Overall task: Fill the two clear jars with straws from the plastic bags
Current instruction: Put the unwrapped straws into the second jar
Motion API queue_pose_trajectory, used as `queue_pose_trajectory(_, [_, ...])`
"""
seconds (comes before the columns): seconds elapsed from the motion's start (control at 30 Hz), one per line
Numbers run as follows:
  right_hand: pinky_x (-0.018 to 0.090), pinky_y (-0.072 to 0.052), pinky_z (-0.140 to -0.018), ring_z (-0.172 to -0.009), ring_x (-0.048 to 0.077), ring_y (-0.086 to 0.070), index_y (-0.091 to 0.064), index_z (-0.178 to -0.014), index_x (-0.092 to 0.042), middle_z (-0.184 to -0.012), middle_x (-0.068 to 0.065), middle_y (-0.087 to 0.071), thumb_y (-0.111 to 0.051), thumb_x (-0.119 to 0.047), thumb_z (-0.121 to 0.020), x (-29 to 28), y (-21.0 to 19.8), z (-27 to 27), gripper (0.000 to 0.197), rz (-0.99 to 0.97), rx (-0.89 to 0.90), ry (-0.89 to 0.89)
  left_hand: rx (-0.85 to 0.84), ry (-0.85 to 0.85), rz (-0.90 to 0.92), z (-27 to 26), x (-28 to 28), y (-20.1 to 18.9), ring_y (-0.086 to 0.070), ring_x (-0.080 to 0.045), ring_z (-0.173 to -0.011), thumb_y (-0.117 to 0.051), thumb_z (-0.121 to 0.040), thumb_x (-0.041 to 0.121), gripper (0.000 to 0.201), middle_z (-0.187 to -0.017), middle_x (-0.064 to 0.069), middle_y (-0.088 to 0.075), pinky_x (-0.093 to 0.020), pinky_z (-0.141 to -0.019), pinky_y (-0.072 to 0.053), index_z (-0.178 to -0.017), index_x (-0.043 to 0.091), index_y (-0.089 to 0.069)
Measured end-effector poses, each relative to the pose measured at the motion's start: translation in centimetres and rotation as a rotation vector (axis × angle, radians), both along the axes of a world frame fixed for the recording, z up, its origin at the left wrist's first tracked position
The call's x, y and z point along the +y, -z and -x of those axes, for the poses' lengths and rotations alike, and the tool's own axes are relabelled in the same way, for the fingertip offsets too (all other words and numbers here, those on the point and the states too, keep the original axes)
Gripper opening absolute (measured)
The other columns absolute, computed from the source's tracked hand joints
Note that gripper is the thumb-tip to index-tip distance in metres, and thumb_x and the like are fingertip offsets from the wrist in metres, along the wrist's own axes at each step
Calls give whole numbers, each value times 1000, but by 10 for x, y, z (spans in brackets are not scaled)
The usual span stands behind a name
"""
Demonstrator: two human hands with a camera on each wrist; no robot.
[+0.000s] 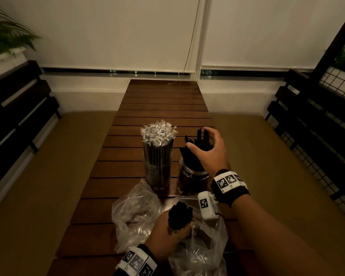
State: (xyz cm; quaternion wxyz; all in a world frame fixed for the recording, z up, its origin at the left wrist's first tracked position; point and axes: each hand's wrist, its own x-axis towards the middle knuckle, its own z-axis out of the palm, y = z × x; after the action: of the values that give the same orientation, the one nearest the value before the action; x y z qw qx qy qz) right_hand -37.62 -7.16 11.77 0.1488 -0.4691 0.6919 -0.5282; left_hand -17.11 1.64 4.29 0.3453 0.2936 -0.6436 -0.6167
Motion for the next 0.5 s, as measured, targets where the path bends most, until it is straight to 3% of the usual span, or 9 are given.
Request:
queue_pose_trajectory(0.17, [54, -29, -117, -137, 10, -39, -45, -137, -40, -146, -12, -48, -70, -61, -78, -4, -35, 6, 67, 55, 241, -30, -7, 15, -13, 2, 2, -8, -68, -3, -85, -66, -78, 33, 8, -88, 11, -71, -17, -78, -53, -86, 32, -71])
queue_pose_trajectory(0.3, [51, -2, -124, -153, 12, -14, -38, -148, -32, -158, -9, -37, -38, -64, -97, -8, -31, 2, 61, -258, 629, -223, -24, -6, -14, 2, -1, -2, -67, -11, -86, -67, -80, 31, 21, -92, -6, -70, -25, -80, -53, -92, 14, -66])
queue_pose_trajectory(0.37, [52, 4, -124, -154, 12, -8, -33, -152, -27, -160, -8, -34, -25, -64, -100, -5, -20, 2, 64, -407, 738, -283, -8, -18, -25, 2, 0, -1, -66, -14, -88, -67, -81, 29, 29, -95, -15, -68, -26, -81, -53, -95, 4, -65])
queue_pose_trajectory(0.43, [53, 6, -124, -155, 12, -5, -28, -155, -25, -162, -6, -32, -22, -65, -99, -2, -13, 4, 69, -467, 789, -311, -1, -18, -26, 3, 1, -1, -66, -11, -87, -67, -79, 30, 39, -92, -15, -68, -22, -80, -52, -97, -4, -64])
queue_pose_trajectory(0.5, [55, 4, -123, -155, 14, -5, -28, -154, -30, -162, -7, -30, -28, -70, -96, -2, -12, 6, 71, -436, 775, -294, -11, -10, -17, 3, 1, -3, -66, -8, -85, -69, -80, 29, 38, -88, -3, -69, -19, -78, -53, -96, -5, -64])
